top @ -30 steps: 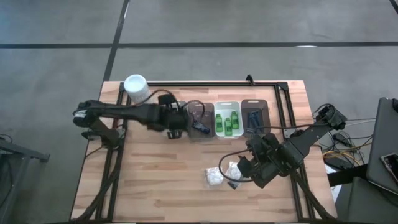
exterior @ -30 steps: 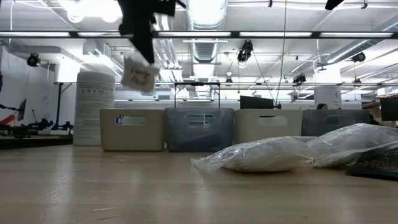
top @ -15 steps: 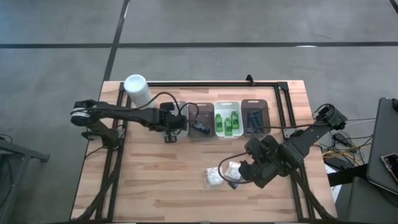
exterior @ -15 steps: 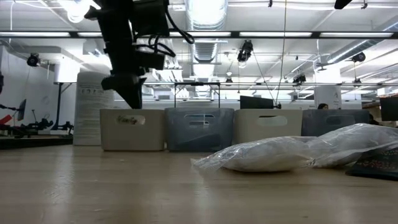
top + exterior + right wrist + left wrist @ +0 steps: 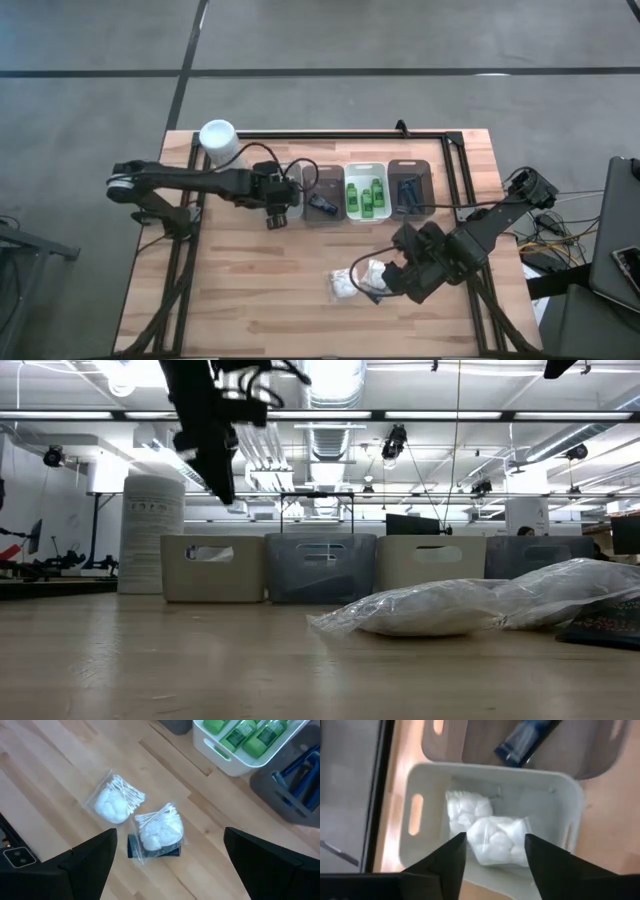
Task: Pick & Place Travel size toiletries
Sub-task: Put the cotton pack into the gray bin
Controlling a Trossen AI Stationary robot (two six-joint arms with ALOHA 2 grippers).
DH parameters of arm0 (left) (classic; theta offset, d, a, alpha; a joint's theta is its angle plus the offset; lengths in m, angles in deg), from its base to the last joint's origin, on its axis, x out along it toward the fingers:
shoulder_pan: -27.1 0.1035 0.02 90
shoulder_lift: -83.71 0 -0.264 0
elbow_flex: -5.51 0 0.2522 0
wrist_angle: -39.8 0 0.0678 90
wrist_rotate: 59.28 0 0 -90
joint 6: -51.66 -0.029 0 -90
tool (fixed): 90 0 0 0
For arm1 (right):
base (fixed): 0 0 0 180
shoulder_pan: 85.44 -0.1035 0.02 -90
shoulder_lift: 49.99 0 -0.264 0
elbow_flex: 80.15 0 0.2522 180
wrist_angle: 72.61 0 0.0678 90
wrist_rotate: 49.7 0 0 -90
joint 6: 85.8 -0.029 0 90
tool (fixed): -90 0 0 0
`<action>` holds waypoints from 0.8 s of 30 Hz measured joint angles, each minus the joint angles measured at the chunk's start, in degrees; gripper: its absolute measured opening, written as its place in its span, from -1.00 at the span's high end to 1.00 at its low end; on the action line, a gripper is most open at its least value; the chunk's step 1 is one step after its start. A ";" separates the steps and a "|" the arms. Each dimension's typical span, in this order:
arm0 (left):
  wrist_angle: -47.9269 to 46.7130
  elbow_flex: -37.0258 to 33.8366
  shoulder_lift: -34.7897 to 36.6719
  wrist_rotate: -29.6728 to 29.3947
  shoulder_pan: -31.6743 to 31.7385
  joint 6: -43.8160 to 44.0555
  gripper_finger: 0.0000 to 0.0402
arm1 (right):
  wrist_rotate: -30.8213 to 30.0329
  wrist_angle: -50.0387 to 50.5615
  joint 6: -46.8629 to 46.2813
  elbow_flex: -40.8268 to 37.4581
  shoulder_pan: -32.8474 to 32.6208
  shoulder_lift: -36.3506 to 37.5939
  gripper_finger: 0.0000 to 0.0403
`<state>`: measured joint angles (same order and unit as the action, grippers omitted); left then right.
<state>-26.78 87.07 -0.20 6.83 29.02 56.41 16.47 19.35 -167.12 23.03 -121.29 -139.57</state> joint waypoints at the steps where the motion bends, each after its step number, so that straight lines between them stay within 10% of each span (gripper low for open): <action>1: -0.94 0.95 0.59 0.28 -0.38 -0.16 -0.05 | 0.16 -0.35 -0.02 -0.12 0.00 0.00 -0.81; 13: 13.60 6.13 2.13 11.23 -17.58 -1.35 -0.09 | 4.29 -7.99 -4.84 -3.66 -3.65 -0.15 -0.81; 24: 40.80 5.46 -17.09 7.85 -25.94 0.41 -0.09 | -0.87 -8.48 -27.07 -5.66 -15.51 -0.28 -0.81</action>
<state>14.03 92.53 -17.29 14.69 3.08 56.82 15.60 10.87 -194.19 17.37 -136.81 -139.86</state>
